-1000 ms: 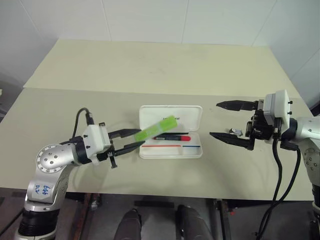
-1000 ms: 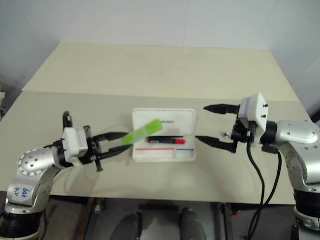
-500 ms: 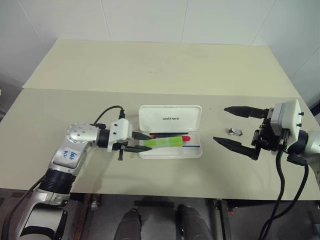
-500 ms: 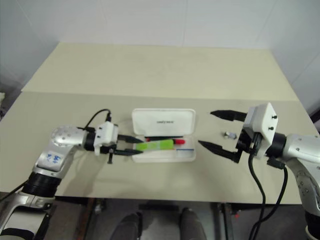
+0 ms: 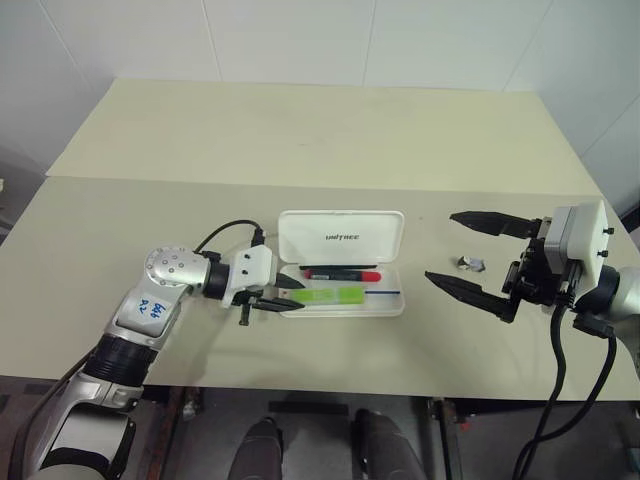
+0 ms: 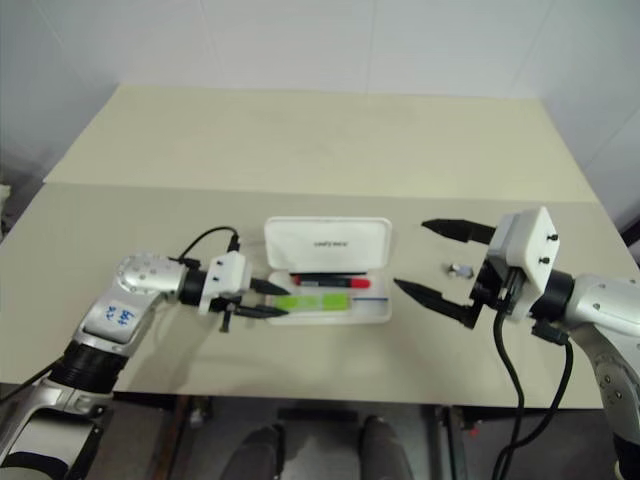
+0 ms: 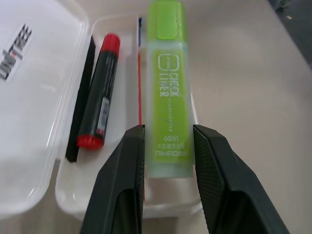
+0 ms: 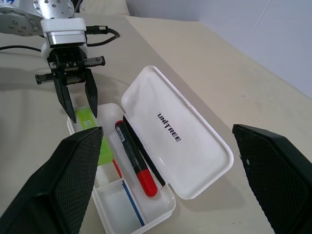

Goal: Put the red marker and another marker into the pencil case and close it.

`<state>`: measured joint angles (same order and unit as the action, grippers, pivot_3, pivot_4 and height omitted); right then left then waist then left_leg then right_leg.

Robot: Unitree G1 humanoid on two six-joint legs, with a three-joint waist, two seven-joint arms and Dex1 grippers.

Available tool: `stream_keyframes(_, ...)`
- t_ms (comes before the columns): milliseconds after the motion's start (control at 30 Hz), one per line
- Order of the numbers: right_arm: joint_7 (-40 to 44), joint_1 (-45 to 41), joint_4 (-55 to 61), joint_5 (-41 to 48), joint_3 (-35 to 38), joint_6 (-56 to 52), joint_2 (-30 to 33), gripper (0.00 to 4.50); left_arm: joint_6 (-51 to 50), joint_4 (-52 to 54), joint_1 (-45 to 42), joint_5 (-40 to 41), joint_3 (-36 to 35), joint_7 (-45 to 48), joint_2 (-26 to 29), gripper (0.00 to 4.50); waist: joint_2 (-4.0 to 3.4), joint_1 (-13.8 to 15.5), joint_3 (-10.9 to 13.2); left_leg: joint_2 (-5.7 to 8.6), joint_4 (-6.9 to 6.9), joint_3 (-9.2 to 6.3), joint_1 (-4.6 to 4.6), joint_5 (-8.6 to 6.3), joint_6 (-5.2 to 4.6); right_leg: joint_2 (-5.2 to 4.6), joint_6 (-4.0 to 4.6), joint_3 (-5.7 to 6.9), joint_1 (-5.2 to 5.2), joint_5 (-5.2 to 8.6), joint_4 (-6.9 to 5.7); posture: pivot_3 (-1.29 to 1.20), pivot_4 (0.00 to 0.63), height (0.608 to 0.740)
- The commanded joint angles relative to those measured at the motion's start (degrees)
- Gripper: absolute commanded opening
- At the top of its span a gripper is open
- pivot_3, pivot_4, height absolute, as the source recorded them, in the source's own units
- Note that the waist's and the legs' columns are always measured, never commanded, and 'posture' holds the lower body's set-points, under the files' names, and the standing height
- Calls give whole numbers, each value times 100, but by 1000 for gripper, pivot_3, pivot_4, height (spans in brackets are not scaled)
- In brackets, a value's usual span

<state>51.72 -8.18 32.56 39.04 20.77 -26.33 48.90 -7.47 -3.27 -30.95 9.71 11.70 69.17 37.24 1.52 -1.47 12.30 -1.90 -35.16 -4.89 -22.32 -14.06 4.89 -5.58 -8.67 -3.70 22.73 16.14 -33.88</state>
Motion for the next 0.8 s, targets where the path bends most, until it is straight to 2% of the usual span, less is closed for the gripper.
stream_keyframes(33, -65, -69, 167, 117, 124, 62, 15, 4500, 31, 91, -11, -14, -46, -3, 61, 1000, 0, 0, 0, 0, 0, 0, 0, 0, 0, 0, 0, 0, 0, 0, 0, 0, 150, 740)
stream_keyframes(733, -316, -82, 326, 140, 28, 74, -69, 4500, 162, -562, -474, -266, 252, 107, -359, 1000, 0, 5, 0, 0, 0, -1, 0, 0, -1, 0, -1, 0, 0, -1, -2, 0, 150, 740)
stream_keyframes(800, -332, -81, 330, 135, 21, 80, -74, 4500, 267, -637, -523, -327, 287, 79, -402, 1722, 0, 9, 0, 0, -1, -1, 0, 2, -2, 0, -1, 0, 0, -1, -3, 0, 150, 740)
